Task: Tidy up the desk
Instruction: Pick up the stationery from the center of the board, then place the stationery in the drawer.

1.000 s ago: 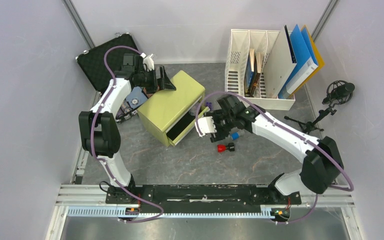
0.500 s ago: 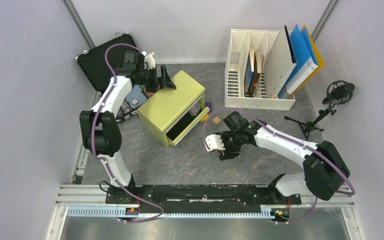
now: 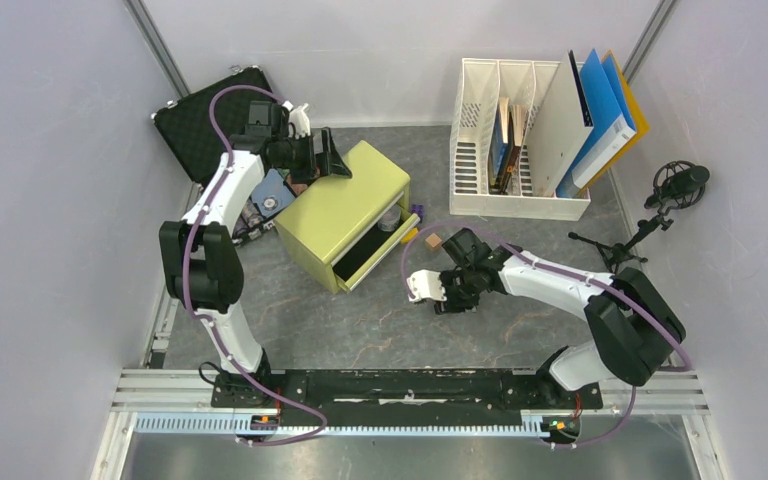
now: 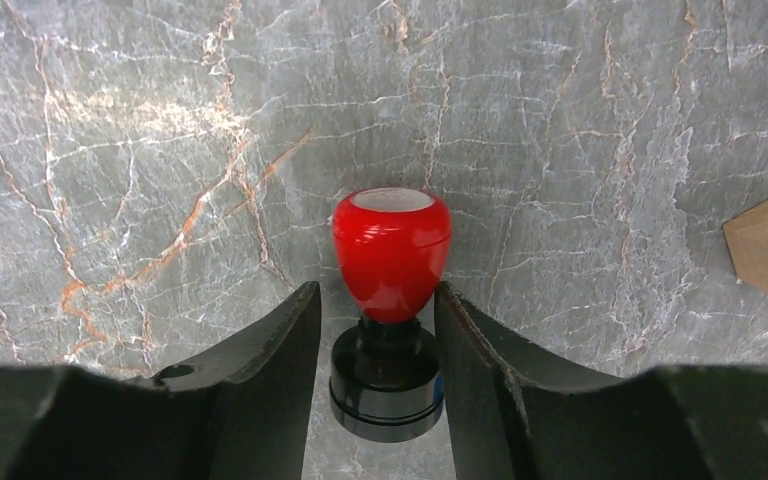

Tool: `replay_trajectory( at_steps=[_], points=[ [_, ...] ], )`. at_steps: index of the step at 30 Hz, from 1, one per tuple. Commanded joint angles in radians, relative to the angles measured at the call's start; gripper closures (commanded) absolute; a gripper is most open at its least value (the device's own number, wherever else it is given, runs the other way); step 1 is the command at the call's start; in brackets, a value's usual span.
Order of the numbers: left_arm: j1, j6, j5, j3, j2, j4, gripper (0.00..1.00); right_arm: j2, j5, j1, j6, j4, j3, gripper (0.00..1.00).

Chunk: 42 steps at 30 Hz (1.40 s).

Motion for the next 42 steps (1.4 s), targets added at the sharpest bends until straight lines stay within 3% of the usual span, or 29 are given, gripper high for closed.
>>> replay_trajectory(
  at_steps=[1,8,11,17,26,34,42],
  points=[
    [0.012,0.048,-0.122,0.054,0.028,-0.002,0.00,0.001,-0.003,0.005,0.048,0.029,0.025,0.52],
    [0.018,0.051,-0.134,0.112,0.027,-0.034,0.00,0.008,-0.031,0.030,0.079,-0.026,0.098,0.85],
    [0.026,0.048,-0.136,0.130,0.021,-0.038,0.00,0.007,-0.032,0.051,0.086,-0.053,0.143,0.91],
    [0.036,0.054,-0.162,0.188,-0.001,-0.068,0.00,0.027,0.004,0.096,0.007,-0.145,0.326,0.92],
    [0.052,0.054,-0.176,0.172,-0.059,-0.079,0.00,0.200,0.137,0.162,-0.224,-0.184,0.625,0.91],
    [0.065,0.056,-0.182,0.132,-0.096,-0.079,0.00,0.289,0.259,0.245,-0.389,-0.073,0.676,0.92],
    [0.080,0.062,-0.181,0.111,-0.105,-0.082,0.00,0.346,0.296,0.290,-0.423,-0.034,0.702,0.92]
  ],
)
